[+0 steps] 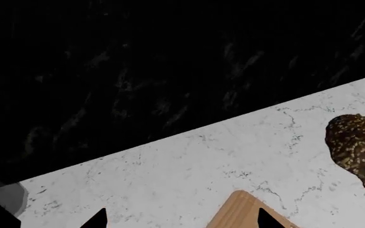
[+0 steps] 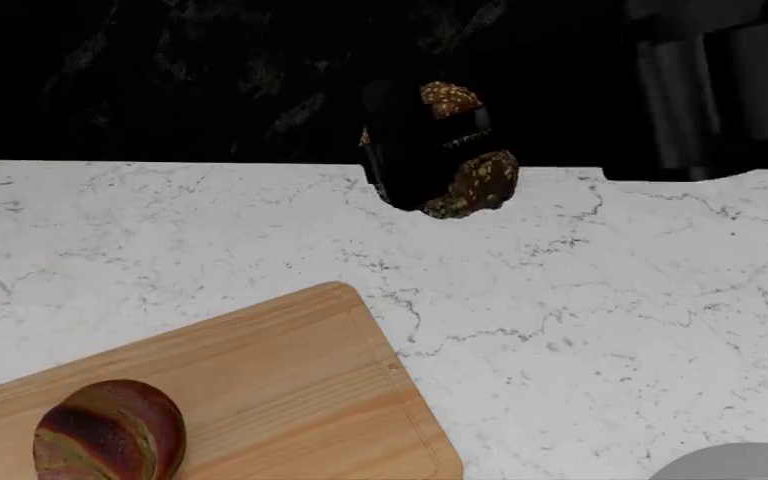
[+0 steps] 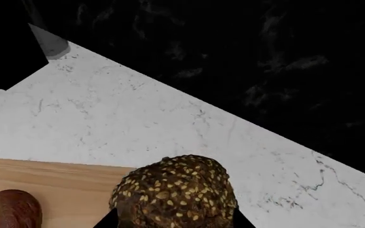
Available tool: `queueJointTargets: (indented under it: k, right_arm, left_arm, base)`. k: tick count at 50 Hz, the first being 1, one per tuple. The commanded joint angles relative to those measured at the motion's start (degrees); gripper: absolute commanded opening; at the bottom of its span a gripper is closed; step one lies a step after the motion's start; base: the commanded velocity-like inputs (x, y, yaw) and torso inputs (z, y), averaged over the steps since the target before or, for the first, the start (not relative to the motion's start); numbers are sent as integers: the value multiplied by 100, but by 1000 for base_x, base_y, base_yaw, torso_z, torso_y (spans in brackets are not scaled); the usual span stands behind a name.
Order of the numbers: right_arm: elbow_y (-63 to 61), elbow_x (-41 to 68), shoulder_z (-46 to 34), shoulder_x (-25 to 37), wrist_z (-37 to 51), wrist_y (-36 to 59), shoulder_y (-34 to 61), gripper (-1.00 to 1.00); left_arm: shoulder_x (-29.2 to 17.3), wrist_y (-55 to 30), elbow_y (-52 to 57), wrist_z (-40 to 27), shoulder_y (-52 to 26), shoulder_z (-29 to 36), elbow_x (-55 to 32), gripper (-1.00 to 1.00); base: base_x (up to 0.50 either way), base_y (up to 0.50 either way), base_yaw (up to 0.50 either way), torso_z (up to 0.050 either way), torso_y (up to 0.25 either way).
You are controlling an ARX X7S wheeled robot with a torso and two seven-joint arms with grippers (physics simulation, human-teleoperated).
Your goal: Place all breads on the cutting board.
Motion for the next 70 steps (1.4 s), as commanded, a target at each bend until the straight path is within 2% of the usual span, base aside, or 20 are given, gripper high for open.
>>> queueJointTargets:
  k: [1, 5, 8, 13, 23, 37, 66, 67, 70]
  right_arm:
    - [1361, -1065, -661, -1393, -1554, 296, 143, -100]
    - [1611, -1274, -814, -1700, -1866, 240, 104, -100]
    - [1655, -1261, -813, -1829, -1831, 196, -17, -100]
    - [1956, -1470, -981, -2178, -2295, 131, -83, -100]
    - [2260, -1737, -1220, -2598, -2801, 23, -278, -100]
    - [2199, -1826, -1315, -2724, -2936, -94, -587, -100]
    - [1286, -1659, -1337, -2496, -2778, 79, -893, -100]
    - [1261, -1674, -1352, -2492, -2786, 83, -891, 100]
    - [1285, -1652, -1308, -2489, -2811, 72, -841, 100]
  left_arm:
    - [-56, 289, -66, 65, 32, -152, 66, 100]
    - [-32, 326, -202, 68, 63, -236, -201, 100]
    - [-25, 315, -233, 121, -22, -220, -50, 100]
    - [-16, 288, -74, 127, 124, -89, 142, 100]
    - [29, 393, -139, 191, 175, -128, 145, 100]
    - [0, 525, -66, 206, 368, -111, 233, 100]
    - [-44, 650, 35, 153, 447, -165, 248, 100]
    - [-44, 652, 27, 154, 452, -165, 247, 100]
    - [-47, 657, 43, 140, 461, -162, 254, 100]
  base:
    - [0, 0, 0, 0, 0]
    - [0, 0, 0, 0, 0]
    - [0, 0, 0, 0, 0]
    - [0, 0, -1, 0, 0]
    - [0, 0, 0, 1, 0]
    - [0, 0, 0, 0, 1]
    - [0, 0, 0, 0, 0]
    - [0, 0, 0, 0, 0]
    - [0, 0, 0, 0, 0]
